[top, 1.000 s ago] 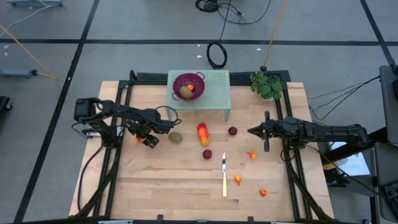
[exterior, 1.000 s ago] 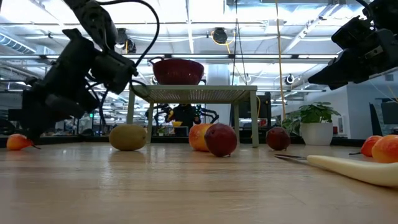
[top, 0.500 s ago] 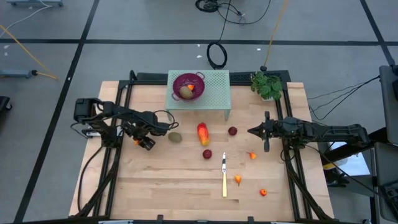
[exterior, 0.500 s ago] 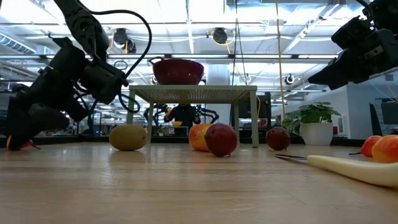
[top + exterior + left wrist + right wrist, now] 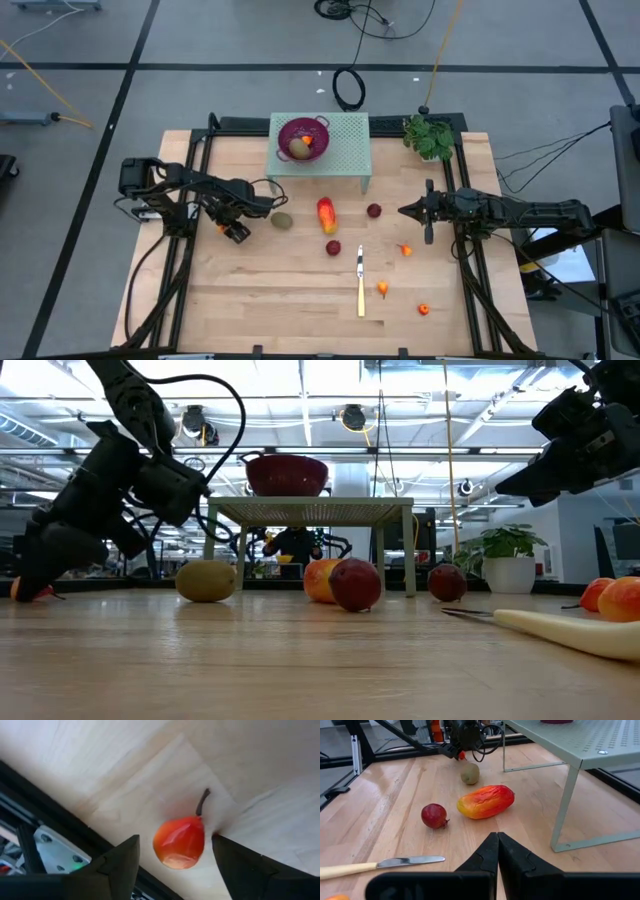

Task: Pick & Place Fruit
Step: Put the pear into violet strainer bowl on the shelf

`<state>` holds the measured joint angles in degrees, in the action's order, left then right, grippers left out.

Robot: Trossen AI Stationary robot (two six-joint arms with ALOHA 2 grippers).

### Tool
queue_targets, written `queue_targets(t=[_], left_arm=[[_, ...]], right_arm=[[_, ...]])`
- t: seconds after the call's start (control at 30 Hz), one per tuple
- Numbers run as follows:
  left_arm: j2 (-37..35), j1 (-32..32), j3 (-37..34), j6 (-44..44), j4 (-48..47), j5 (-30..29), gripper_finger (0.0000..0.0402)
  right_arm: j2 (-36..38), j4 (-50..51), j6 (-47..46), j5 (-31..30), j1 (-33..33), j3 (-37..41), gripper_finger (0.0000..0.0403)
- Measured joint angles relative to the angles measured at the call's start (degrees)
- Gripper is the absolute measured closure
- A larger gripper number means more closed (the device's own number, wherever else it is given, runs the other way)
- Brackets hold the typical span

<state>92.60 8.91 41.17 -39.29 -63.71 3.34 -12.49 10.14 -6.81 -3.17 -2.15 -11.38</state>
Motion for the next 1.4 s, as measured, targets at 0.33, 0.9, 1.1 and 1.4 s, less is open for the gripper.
queue_targets(t=[0.33,0.9,1.1,1.4], left_arm=[[0.0,0.0,0.0,3.1,2.0,0.2,0.0254],[0.0,-0.1,0.9,-0.3,0.8,-0.3,0.0278],[0.0,-1.0,4.3,-1.3,-0.9,-0.3,0.0278],[0.0,-4.4,12.4,-5.5,-9.9,0.9,0.0277]], right_arm=[[0.0,0.0,0.0,0.0,0.0,0.0,0.0399],[0.0,0.0,0.0,0.0,0.0,0.0,0.0399],[0.0,0.0,0.0,0.0,0.0,0.0,0.0399],[0.0,0.0,0.0,0.1,0.0,0.0,0.0399]])
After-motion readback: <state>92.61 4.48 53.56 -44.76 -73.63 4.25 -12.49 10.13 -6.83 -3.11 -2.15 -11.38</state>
